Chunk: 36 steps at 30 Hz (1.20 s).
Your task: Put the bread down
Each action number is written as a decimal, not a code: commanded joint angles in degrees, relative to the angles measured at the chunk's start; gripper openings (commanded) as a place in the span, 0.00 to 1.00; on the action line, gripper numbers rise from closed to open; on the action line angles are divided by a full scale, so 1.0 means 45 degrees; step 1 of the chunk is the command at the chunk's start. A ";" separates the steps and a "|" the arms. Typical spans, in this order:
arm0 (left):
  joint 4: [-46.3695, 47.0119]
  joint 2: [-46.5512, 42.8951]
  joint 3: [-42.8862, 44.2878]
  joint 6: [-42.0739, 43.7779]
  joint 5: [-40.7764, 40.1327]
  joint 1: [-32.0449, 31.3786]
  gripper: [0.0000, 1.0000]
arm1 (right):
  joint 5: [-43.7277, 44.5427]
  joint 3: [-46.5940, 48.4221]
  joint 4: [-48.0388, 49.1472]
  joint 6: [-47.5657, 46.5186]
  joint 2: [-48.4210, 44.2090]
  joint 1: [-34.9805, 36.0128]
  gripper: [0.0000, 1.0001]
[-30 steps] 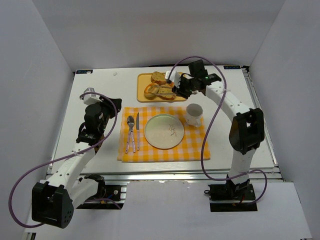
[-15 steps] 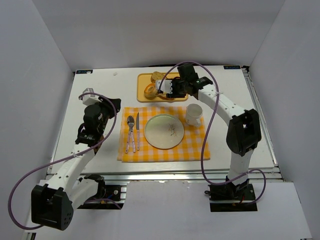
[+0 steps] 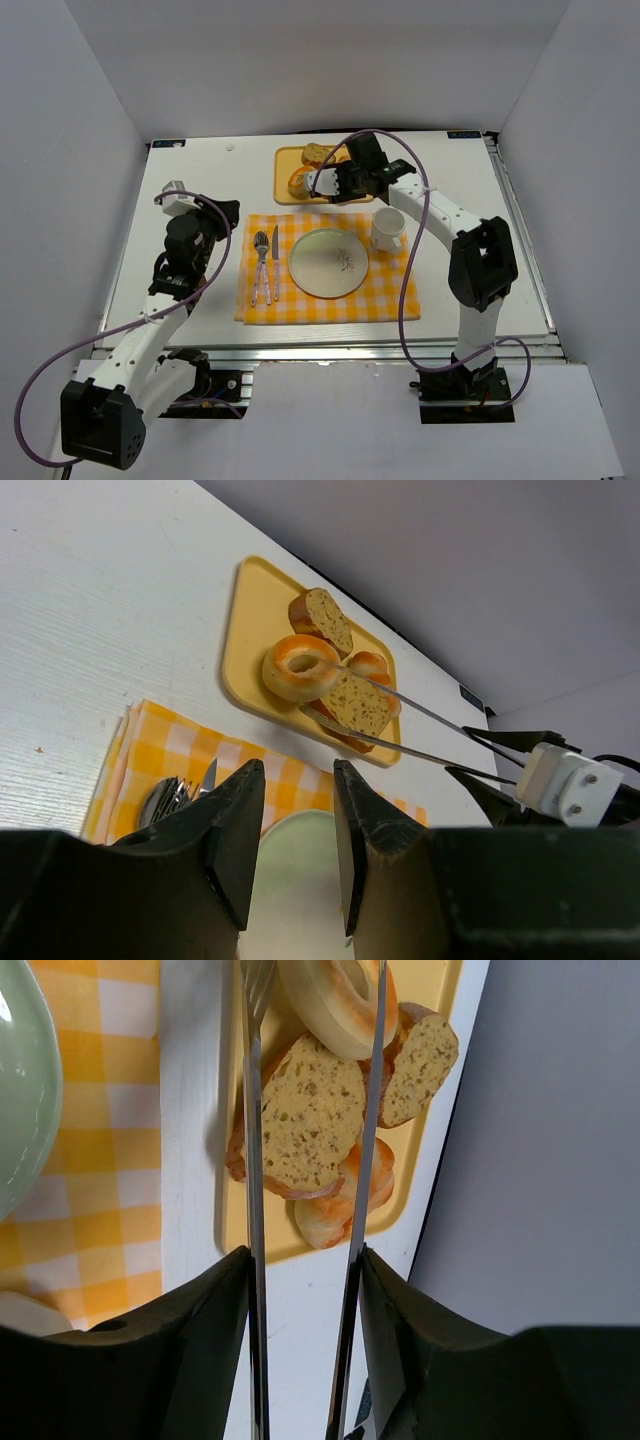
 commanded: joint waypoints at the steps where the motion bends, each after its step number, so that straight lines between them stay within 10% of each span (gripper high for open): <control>1: -0.0119 -0.0351 -0.0099 0.0078 -0.0168 0.0070 0.44 | 0.0353 0.0300 0.0372 -0.0984 0.0516 0.0124 0.52; 24: -0.0256 -0.0605 -0.0099 0.0059 -0.0246 0.0070 0.44 | 0.1505 -0.0148 0.1934 -0.1531 0.1083 0.0261 0.45; 36: -0.0334 -0.0663 -0.0021 0.0078 -0.0324 0.0070 0.44 | -0.0269 -0.1181 0.1331 -0.0323 -0.1316 0.0203 0.15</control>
